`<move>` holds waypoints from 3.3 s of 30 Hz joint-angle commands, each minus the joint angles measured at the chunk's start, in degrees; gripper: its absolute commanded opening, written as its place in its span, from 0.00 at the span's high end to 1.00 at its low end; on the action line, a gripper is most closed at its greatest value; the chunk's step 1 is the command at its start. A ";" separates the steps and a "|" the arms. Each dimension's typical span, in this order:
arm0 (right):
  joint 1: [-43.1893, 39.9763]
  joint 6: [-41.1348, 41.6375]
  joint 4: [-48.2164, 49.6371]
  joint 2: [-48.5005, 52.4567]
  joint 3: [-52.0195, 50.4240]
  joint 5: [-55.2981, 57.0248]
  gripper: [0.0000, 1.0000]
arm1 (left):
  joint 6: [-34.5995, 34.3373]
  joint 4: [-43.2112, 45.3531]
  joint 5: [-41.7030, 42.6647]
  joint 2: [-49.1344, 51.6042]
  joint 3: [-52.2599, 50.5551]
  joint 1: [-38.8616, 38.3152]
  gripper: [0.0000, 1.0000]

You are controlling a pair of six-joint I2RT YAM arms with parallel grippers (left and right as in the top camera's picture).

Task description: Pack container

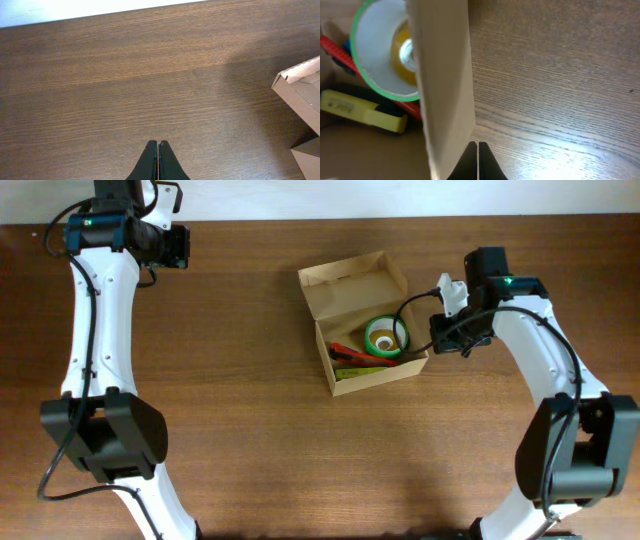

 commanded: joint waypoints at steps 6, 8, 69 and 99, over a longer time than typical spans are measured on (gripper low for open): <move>1.75 0.44 -0.17 1.64 -0.31 -3.19 0.96 | -0.50 0.02 1.05 -0.96 -0.31 0.15 0.98; 2.99 0.44 -0.13 1.64 -0.31 -4.00 0.96 | -0.50 0.07 1.03 -0.96 -0.31 0.15 0.99; -7.02 9.53 10.23 10.73 19.23 -35.43 0.96 | -7.50 8.28 36.79 13.22 -0.48 -3.37 0.98; -9.05 21.09 21.53 27.02 19.21 -46.80 0.97 | -17.14 16.65 54.16 29.49 -0.48 -4.48 0.98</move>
